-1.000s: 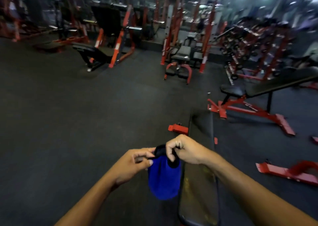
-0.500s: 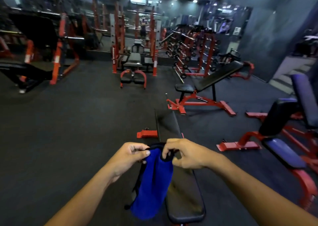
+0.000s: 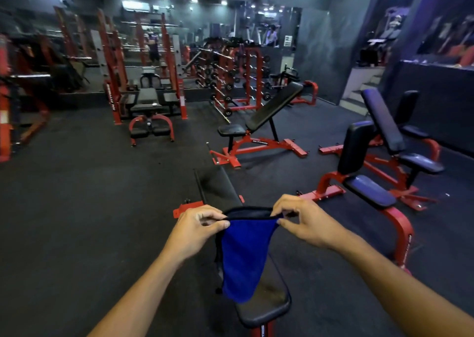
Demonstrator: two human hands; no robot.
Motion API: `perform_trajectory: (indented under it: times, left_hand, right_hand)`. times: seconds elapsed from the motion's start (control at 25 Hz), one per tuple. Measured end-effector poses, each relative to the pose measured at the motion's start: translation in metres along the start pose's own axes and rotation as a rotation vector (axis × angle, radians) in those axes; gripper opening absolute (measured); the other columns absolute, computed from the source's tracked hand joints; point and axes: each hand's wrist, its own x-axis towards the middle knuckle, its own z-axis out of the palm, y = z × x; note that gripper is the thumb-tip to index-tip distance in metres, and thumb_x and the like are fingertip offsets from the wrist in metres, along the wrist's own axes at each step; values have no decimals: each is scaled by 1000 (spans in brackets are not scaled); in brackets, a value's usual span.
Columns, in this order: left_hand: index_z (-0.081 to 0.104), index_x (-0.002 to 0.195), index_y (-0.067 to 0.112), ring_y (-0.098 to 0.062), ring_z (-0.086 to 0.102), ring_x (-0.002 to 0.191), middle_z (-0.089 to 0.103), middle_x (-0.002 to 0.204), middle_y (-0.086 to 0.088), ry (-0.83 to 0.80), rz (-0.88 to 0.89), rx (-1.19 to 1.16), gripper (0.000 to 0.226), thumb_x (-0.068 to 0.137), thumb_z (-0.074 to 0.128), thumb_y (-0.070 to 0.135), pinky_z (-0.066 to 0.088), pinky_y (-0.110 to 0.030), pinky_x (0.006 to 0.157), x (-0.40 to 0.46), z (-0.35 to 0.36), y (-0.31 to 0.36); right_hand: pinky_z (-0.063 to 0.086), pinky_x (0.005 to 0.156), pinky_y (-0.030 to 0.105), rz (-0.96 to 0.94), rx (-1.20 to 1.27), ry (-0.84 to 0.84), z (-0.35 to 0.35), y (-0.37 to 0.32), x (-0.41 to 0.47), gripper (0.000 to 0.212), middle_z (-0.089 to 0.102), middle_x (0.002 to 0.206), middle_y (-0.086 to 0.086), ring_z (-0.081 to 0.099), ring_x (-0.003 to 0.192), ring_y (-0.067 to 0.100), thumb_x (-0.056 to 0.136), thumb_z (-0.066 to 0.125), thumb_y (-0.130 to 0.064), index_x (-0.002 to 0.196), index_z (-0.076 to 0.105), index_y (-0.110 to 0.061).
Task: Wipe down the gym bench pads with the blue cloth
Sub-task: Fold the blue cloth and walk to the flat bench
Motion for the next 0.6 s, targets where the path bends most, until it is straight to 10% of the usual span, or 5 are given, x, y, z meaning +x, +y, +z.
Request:
perform_trajectory:
  times: [0.6]
  left_hand:
    - [62, 85, 33, -5, 55, 72, 57, 79, 14, 31, 114, 114, 14, 98, 65, 34, 38, -21, 63, 93, 178, 30]
  right_hand:
    - [55, 77, 27, 269, 272, 297, -82, 135, -45, 8, 70, 93, -7, 68, 88, 8, 91, 68, -17, 92, 66, -26]
